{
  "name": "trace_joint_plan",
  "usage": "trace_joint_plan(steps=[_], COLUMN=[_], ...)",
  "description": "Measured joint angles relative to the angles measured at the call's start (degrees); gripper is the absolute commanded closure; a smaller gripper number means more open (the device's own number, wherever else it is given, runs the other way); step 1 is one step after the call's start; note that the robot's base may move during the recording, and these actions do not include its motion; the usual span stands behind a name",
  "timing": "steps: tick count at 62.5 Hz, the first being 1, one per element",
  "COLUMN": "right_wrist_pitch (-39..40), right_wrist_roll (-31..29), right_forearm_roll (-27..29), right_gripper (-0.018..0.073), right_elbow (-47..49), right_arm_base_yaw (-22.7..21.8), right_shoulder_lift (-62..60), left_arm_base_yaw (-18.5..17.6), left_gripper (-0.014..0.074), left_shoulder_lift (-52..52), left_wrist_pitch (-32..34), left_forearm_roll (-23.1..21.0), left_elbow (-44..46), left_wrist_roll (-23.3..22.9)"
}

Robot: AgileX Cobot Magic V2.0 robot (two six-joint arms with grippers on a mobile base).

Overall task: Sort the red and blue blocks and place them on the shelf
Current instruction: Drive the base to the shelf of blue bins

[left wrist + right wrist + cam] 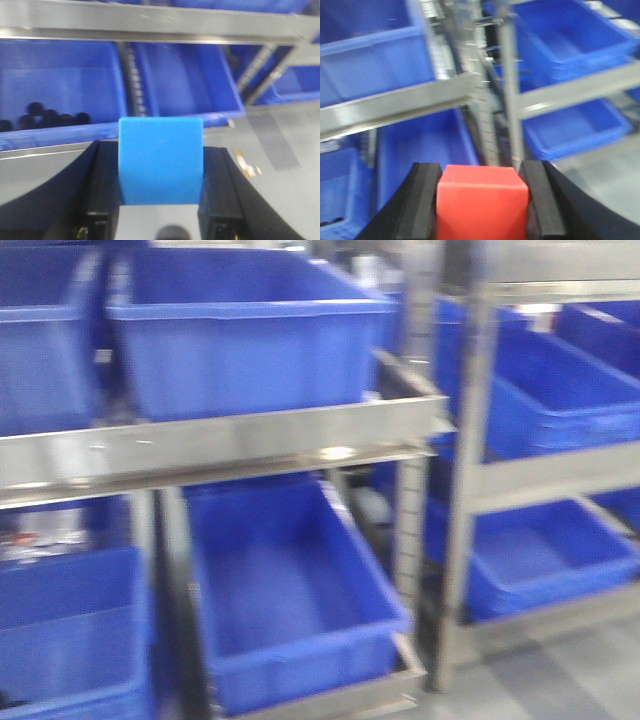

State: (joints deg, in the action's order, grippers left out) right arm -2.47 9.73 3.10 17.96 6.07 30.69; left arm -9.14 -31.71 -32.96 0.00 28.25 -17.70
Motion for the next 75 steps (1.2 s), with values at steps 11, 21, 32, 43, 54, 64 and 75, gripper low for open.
trace_joint_plan(steps=[11, 21, 32, 43, 54, 64, 75], right_wrist_pitch=[0.0, 0.0, 0.0, 0.0, 0.0, 0.0, 0.0], right_wrist_roll=[0.0, 0.0, 0.0, 0.0, 0.0, 0.0, 0.0], right_forearm_roll=[0.0, 0.0, 0.0, 0.0, 0.0, 0.0, 0.0], right_gripper=[0.0503, 0.0503, 0.0503, 0.0503, 0.0503, 0.0503, 0.0503], right_elbow=[0.0, 0.0, 0.0, 0.0, 0.0, 0.0, 0.0], right_arm_base_yaw=[0.0, 0.0, 0.0, 0.0, 0.0, 0.0, 0.0], right_shoulder_lift=[0.0, 0.0, 0.0, 0.0, 0.0, 0.0, 0.0], left_arm_base_yaw=[0.1, 0.1, 0.1, 0.1, 0.1, 0.1, 0.1], left_gripper=[0.0473, 0.0473, 0.0473, 0.0473, 0.0473, 0.0473, 0.0473], left_shoulder_lift=[0.0, 0.0, 0.0, 0.0, 0.0, 0.0, 0.0], left_wrist_pitch=[0.0, 0.0, 0.0, 0.0, 0.0, 0.0, 0.0], left_forearm_roll=[0.0, 0.0, 0.0, 0.0, 0.0, 0.0, 0.0], left_elbow=[0.0, 0.0, 0.0, 0.0, 0.0, 0.0, 0.0], left_wrist_roll=[0.0, 0.0, 0.0, 0.0, 0.0, 0.0, 0.0])
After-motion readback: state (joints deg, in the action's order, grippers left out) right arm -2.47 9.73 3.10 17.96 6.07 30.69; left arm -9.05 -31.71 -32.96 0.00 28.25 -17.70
